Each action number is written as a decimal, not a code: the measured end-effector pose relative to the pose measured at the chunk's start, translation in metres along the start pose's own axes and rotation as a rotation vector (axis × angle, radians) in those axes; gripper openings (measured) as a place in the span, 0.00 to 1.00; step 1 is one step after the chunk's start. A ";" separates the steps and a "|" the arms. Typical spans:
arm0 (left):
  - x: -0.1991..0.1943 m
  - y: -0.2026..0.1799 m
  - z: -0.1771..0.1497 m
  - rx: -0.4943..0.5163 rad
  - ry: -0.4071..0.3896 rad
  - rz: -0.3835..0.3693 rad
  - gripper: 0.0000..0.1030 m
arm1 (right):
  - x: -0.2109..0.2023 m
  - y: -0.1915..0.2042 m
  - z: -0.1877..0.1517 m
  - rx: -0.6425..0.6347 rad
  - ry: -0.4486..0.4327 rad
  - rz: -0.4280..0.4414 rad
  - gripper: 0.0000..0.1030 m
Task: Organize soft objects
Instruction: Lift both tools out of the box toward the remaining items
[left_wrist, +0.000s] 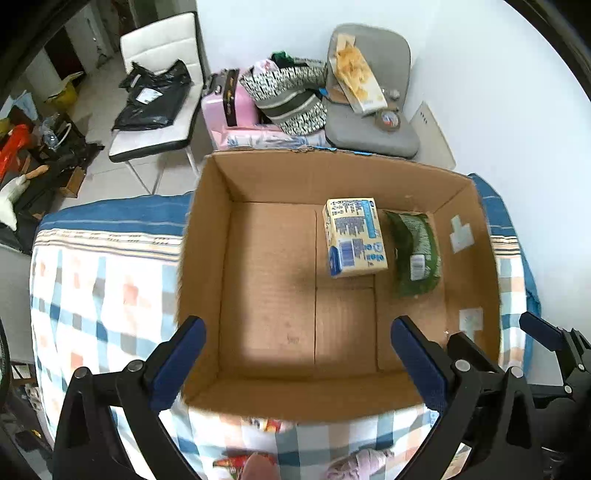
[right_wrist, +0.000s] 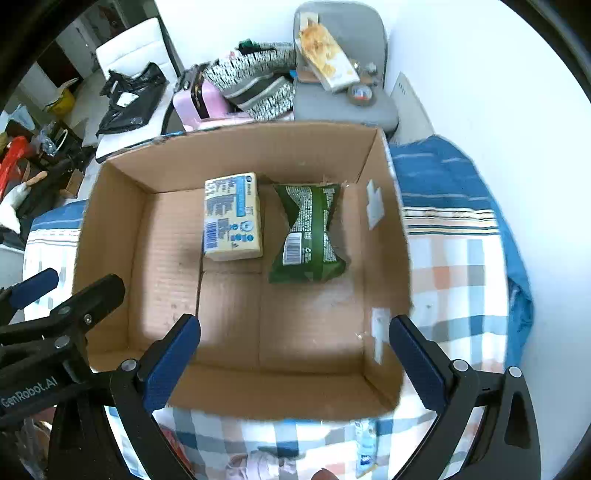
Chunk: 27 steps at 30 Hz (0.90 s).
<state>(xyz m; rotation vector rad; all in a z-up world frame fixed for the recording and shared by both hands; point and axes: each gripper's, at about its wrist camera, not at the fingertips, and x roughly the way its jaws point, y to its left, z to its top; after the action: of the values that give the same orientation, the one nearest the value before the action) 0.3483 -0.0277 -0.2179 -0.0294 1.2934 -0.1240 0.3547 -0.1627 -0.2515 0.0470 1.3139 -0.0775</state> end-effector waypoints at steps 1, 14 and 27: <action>-0.010 0.000 -0.006 0.001 -0.019 0.004 1.00 | -0.010 0.001 -0.007 -0.003 -0.017 0.001 1.00; -0.116 -0.014 -0.070 0.030 -0.203 0.014 1.00 | -0.124 -0.016 -0.068 0.011 -0.194 0.028 1.00; -0.098 0.002 -0.138 -0.060 -0.097 0.040 1.00 | -0.088 -0.082 -0.136 0.151 -0.061 0.075 1.00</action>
<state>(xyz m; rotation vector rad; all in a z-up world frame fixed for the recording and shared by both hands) 0.1893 -0.0084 -0.1623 -0.0600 1.1996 -0.0486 0.1948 -0.2309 -0.2006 0.2203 1.2421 -0.1133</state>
